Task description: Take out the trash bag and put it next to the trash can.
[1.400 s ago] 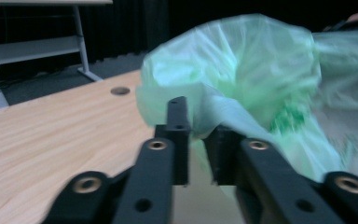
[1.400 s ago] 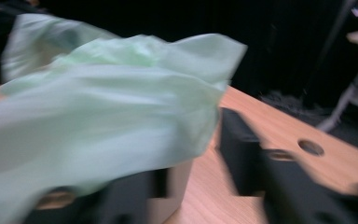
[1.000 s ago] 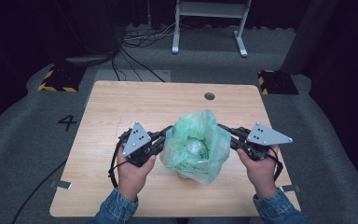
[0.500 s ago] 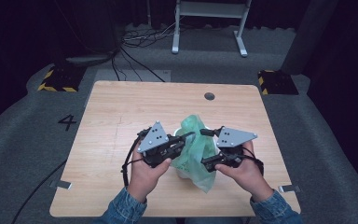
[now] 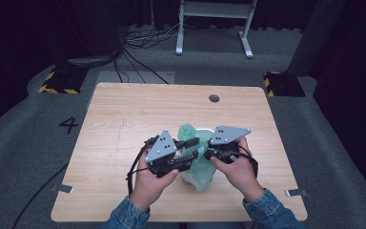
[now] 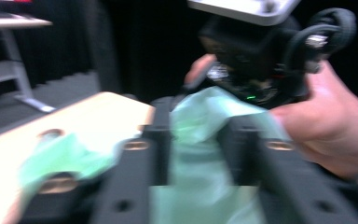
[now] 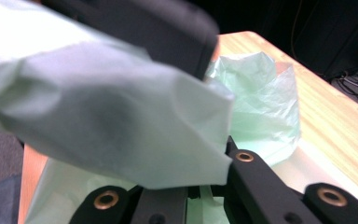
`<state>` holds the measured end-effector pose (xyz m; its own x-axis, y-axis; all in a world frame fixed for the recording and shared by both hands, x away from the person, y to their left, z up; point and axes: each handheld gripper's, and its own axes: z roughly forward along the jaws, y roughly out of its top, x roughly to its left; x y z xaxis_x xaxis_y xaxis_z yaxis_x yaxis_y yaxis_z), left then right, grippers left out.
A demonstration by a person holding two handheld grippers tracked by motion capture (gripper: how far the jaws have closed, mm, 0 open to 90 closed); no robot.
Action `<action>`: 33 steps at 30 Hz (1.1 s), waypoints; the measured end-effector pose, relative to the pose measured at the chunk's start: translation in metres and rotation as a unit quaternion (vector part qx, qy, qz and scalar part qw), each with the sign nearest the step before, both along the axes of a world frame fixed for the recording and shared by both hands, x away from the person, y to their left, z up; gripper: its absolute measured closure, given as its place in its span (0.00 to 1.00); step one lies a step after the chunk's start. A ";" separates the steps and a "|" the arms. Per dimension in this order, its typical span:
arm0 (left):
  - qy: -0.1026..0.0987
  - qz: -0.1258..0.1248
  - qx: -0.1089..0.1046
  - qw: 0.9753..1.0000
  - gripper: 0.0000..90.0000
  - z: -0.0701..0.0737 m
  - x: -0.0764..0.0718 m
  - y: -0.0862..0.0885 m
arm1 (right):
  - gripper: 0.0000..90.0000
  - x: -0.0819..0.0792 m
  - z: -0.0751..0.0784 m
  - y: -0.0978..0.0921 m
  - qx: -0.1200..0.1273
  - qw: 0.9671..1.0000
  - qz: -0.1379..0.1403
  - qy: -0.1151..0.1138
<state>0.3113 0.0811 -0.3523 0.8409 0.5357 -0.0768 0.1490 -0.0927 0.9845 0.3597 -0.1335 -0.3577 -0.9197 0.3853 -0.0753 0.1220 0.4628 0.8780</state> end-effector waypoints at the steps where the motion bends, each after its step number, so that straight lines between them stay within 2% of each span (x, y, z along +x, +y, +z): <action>1: 0.002 0.008 -0.001 1.000 0.61 0.000 -0.001 0.005 | 0.99 0.000 0.001 -0.001 0.003 1.000 -0.003 -0.001; 3: 0.002 0.028 -0.002 1.000 0.51 -0.001 -0.002 0.014 | 0.99 0.000 0.002 -0.003 0.011 1.000 -0.007 -0.006; 7: 0.001 0.060 -0.009 0.998 0.42 -0.003 -0.006 0.031 | 0.99 0.000 0.007 -0.009 0.028 0.999 -0.016 -0.012; 11: -0.003 0.086 -0.016 0.996 0.38 -0.005 -0.011 0.048 | 0.99 0.001 0.014 -0.016 0.054 0.998 -0.023 -0.015; 15: -0.001 0.110 -0.014 0.994 0.38 -0.010 -0.015 0.062 | 0.99 0.001 0.023 -0.022 0.070 0.997 -0.027 -0.020; 19: 0.003 0.135 0.000 0.991 0.37 -0.017 -0.020 0.074 | 0.99 0.001 0.032 -0.027 0.082 0.996 -0.029 -0.027; 24: 0.001 0.169 0.033 0.985 0.37 -0.025 -0.026 0.087 | 0.99 0.000 0.044 -0.032 0.099 0.994 -0.030 -0.034; 33: 0.021 0.197 0.068 0.978 0.36 -0.038 -0.032 0.104 | 0.99 -0.001 0.065 -0.036 0.119 0.992 -0.030 -0.043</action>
